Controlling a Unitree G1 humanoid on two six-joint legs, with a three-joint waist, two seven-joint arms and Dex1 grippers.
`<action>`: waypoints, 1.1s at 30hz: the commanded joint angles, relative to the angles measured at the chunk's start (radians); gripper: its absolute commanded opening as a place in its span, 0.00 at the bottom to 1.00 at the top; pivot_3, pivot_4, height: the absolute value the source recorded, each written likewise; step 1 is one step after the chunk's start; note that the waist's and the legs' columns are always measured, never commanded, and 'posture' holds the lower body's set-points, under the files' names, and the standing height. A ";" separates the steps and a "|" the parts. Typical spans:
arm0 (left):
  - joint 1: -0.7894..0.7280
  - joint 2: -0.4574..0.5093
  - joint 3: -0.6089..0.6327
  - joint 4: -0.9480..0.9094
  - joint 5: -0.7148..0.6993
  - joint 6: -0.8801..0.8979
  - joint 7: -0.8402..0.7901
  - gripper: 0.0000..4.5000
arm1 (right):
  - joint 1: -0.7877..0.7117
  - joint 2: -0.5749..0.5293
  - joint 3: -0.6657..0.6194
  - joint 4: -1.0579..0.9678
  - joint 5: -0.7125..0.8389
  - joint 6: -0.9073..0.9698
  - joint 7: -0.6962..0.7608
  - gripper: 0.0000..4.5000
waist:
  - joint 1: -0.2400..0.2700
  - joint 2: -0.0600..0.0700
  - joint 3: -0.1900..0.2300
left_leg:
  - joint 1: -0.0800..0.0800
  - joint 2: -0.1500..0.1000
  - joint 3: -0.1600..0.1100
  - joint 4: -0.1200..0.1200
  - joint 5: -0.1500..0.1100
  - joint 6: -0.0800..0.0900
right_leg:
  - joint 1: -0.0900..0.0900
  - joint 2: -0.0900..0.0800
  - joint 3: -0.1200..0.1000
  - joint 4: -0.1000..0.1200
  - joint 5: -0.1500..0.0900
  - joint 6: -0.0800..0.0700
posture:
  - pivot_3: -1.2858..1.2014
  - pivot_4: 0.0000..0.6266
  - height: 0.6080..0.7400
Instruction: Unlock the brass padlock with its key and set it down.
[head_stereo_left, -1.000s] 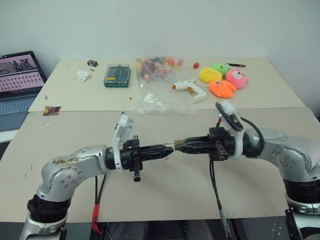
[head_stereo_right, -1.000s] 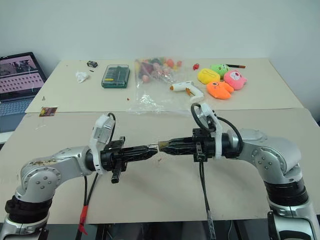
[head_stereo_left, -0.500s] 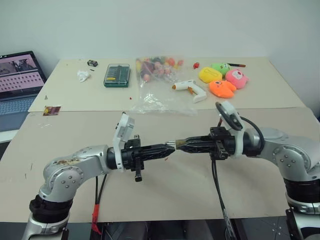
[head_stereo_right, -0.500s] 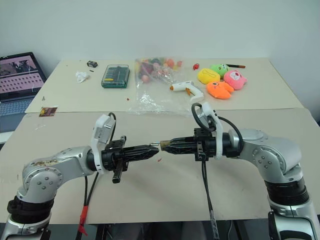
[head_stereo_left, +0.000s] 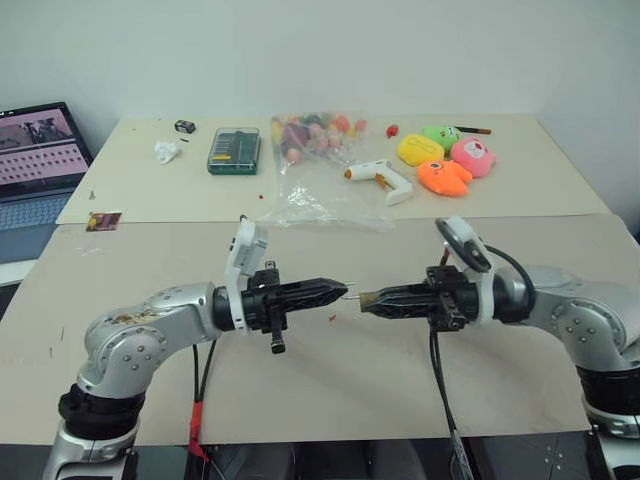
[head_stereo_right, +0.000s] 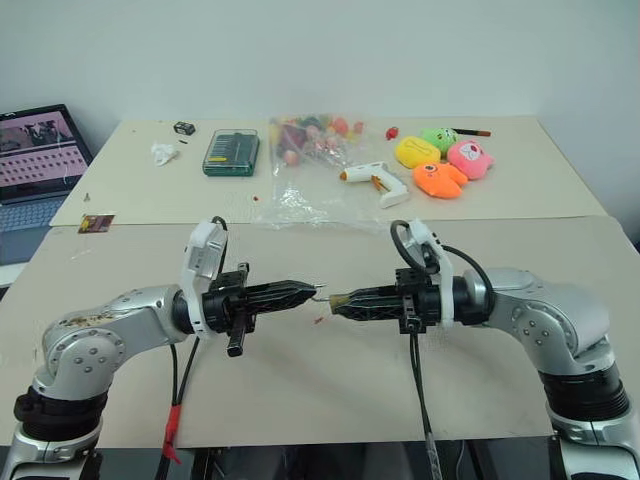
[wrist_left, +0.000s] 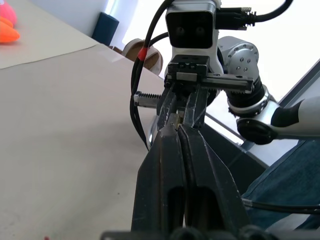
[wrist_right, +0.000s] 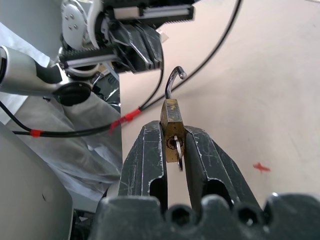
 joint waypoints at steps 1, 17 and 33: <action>0.032 0.068 0.063 -0.066 0.003 -0.017 -0.031 0.15 | 0.001 -0.030 -0.002 0.052 -0.036 -0.039 0.072 0.03 | -0.003 0.000 0.000 | 0.000 0.000 0.000 0.000 0.000 0.000 | 0.000 0.000 0.000 0.000 0.000 0.000 | 0.52 0.24 1.00; 0.283 0.212 -0.027 -0.093 0.665 -0.620 -0.260 0.98 | -0.310 0.192 0.213 0.628 -0.248 0.142 0.119 0.03 | -0.003 0.000 0.000 | -0.001 0.011 0.003 -0.001 -0.002 -0.005 | -0.001 0.012 0.001 -0.007 0.005 -0.008 | 0.52 0.24 1.00; 0.225 0.026 -0.112 -0.011 0.716 -0.611 -0.183 1.00 | -0.303 -0.014 0.363 0.757 -0.564 -0.089 0.212 0.96 | 0.010 0.000 0.000 | 0.010 0.011 0.003 0.000 -0.006 0.001 | 0.011 0.013 0.001 -0.007 0.005 -0.006 | 0.52 0.24 1.00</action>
